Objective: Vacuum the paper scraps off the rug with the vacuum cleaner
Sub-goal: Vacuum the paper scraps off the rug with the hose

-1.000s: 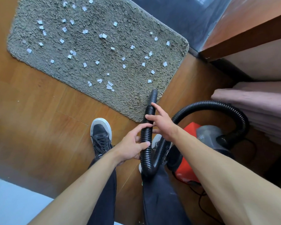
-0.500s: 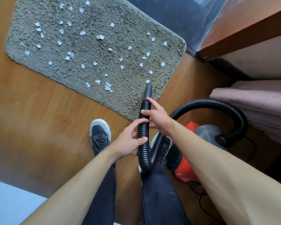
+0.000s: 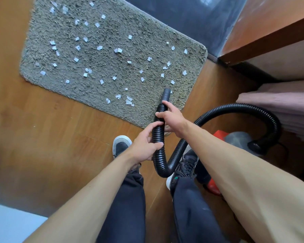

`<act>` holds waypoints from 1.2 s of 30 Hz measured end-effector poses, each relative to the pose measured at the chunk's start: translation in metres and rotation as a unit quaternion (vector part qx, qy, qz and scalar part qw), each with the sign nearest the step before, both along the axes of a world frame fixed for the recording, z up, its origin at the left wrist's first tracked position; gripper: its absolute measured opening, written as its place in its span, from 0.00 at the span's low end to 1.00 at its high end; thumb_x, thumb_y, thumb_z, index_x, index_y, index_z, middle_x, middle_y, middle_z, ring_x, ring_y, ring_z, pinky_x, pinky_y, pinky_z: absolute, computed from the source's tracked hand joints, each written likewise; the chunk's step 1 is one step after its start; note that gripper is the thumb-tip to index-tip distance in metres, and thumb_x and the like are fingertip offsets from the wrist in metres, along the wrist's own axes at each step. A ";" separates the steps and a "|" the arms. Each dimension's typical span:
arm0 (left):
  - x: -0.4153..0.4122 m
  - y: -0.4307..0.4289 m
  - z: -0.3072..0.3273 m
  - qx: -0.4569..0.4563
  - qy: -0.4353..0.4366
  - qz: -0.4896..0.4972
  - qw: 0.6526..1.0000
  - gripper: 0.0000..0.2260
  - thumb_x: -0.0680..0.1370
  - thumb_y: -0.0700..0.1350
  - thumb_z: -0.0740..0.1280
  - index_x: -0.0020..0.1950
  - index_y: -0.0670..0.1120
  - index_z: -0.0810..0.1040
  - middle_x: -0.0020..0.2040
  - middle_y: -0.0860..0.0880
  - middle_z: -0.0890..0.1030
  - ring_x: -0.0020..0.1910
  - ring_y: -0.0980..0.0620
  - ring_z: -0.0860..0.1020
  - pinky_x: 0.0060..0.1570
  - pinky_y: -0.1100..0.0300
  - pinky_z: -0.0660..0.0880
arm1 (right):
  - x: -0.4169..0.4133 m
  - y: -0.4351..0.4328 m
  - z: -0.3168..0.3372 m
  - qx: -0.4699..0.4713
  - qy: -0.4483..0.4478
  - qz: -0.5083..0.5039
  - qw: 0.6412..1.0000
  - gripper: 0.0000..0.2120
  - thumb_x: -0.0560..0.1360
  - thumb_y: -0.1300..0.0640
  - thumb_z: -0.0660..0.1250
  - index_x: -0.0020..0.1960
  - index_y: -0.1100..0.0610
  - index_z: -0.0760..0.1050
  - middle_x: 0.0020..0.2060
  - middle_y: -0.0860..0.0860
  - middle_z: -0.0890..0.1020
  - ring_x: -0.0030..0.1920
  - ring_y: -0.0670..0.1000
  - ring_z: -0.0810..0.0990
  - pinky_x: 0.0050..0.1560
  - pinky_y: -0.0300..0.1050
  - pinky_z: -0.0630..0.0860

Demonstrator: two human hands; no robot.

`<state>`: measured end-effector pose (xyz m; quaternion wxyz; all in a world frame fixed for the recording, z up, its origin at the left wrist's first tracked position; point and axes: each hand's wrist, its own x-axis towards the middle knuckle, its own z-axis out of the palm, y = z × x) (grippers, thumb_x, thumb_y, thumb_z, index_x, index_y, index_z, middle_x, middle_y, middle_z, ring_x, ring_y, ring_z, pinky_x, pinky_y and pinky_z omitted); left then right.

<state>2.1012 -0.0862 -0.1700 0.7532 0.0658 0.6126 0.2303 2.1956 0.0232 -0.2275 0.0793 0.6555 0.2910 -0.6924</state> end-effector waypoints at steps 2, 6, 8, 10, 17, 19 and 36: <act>-0.008 0.002 0.002 0.004 -0.007 -0.012 1.000 0.27 0.79 0.34 0.64 0.67 0.64 0.70 0.44 0.48 0.78 0.44 0.52 0.78 0.50 0.44 0.80 | -0.004 0.000 0.005 0.005 -0.012 -0.012 1.000 0.29 0.78 0.64 0.64 0.75 0.46 0.63 0.58 0.49 0.77 0.45 0.44 0.79 0.34 0.42 0.75; -0.018 0.005 0.008 0.011 -0.027 -0.024 0.999 0.27 0.78 0.34 0.64 0.66 0.64 0.70 0.42 0.48 0.77 0.42 0.53 0.78 0.47 0.47 0.81 | -0.009 0.000 0.013 -0.002 -0.026 -0.020 0.999 0.29 0.78 0.63 0.65 0.75 0.46 0.63 0.56 0.49 0.78 0.42 0.46 0.78 0.32 0.40 0.75; -0.021 0.005 0.012 0.013 -0.032 -0.027 0.999 0.26 0.78 0.34 0.64 0.67 0.63 0.70 0.40 0.50 0.78 0.39 0.54 0.79 0.44 0.50 0.80 | -0.010 0.001 0.016 -0.008 -0.030 -0.027 0.999 0.30 0.77 0.63 0.65 0.75 0.46 0.64 0.55 0.49 0.78 0.41 0.46 0.77 0.33 0.41 0.75; -0.022 0.007 0.016 0.014 -0.036 -0.025 0.999 0.26 0.79 0.33 0.64 0.68 0.62 0.70 0.40 0.51 0.79 0.38 0.56 0.80 0.41 0.52 0.81 | -0.010 0.003 0.019 -0.015 -0.027 -0.032 0.999 0.30 0.77 0.64 0.65 0.75 0.45 0.64 0.57 0.50 0.79 0.42 0.47 0.78 0.33 0.42 0.75; -0.021 0.012 0.020 0.004 -0.024 -0.002 1.000 0.27 0.78 0.34 0.65 0.68 0.62 0.70 0.42 0.51 0.82 0.39 0.56 0.81 0.43 0.50 0.80 | -0.016 0.014 0.018 -0.037 -0.004 0.016 0.999 0.29 0.77 0.63 0.64 0.75 0.45 0.64 0.62 0.52 0.78 0.44 0.48 0.77 0.36 0.45 0.74; -0.018 0.011 0.018 -0.004 -0.019 0.008 1.000 0.27 0.78 0.34 0.65 0.68 0.63 0.69 0.42 0.49 0.82 0.40 0.53 0.81 0.46 0.47 0.79 | -0.018 0.016 0.015 -0.046 -0.001 0.034 0.998 0.29 0.77 0.63 0.64 0.75 0.45 0.64 0.62 0.53 0.78 0.43 0.47 0.77 0.36 0.44 0.75; -0.011 0.018 0.003 -0.008 0.000 0.078 0.997 0.27 0.78 0.33 0.65 0.65 0.65 0.72 0.46 0.47 0.82 0.41 0.50 0.79 0.43 0.49 0.78 | -0.024 0.032 -0.002 -0.036 0.039 0.072 0.996 0.31 0.77 0.65 0.64 0.76 0.46 0.61 0.59 0.52 0.77 0.48 0.48 0.79 0.38 0.46 0.78</act>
